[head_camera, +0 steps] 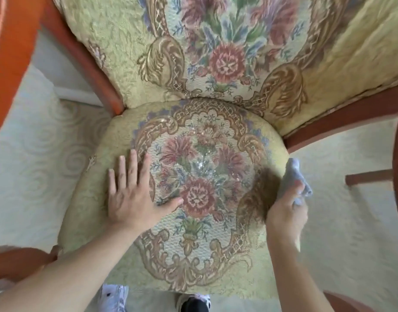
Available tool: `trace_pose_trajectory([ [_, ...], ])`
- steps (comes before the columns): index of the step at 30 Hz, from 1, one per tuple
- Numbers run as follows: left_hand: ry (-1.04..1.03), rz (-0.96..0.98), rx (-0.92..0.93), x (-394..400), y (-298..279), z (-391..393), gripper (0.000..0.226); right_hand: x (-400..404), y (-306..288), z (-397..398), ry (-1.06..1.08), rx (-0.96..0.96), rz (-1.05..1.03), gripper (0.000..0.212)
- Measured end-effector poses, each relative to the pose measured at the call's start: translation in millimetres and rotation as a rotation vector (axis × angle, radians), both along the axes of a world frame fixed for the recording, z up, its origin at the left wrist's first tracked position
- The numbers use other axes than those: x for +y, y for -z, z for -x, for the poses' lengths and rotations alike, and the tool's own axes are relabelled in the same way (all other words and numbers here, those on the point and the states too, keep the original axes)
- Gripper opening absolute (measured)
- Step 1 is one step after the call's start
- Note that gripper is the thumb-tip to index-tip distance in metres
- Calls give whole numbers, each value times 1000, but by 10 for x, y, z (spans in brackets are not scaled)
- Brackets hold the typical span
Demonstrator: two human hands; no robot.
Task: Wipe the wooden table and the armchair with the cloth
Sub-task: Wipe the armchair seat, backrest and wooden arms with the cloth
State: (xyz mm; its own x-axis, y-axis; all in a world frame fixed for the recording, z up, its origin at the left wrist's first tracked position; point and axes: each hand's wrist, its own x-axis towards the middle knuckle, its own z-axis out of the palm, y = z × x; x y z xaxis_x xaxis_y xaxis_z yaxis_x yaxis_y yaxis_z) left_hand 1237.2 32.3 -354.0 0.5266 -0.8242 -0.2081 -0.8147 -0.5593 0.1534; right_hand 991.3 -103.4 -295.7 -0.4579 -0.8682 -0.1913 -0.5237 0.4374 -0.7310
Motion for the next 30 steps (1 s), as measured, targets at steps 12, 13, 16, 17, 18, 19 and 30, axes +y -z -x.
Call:
trace_pose_trajectory([
  [12, 8, -16, -30, -12, 29, 43, 134, 117, 466, -342, -311, 198, -19, 52],
  [13, 5, -16, -28, -7, 26, 44, 134, 124, 471, -361, -320, 211, -24, 52],
  [16, 7, -14, -26, -12, 21, 53, 134, 181, 444, -441, -383, 240, 12, 55],
  [17, 7, -13, -25, -10, 22, 51, 134, 214, 438, -502, -420, 248, 27, 56],
  [18, 6, -11, -26, -5, 21, 51, 134, 260, 430, -584, -467, 259, 39, 57],
  [19, 5, -8, -26, -4, 23, 49, 134, 308, 425, -675, -521, 278, 49, 58],
  [30, -5, 18, -18, 13, 49, 55, 133, 453, 99, -1217, -863, -341, -157, 54],
])
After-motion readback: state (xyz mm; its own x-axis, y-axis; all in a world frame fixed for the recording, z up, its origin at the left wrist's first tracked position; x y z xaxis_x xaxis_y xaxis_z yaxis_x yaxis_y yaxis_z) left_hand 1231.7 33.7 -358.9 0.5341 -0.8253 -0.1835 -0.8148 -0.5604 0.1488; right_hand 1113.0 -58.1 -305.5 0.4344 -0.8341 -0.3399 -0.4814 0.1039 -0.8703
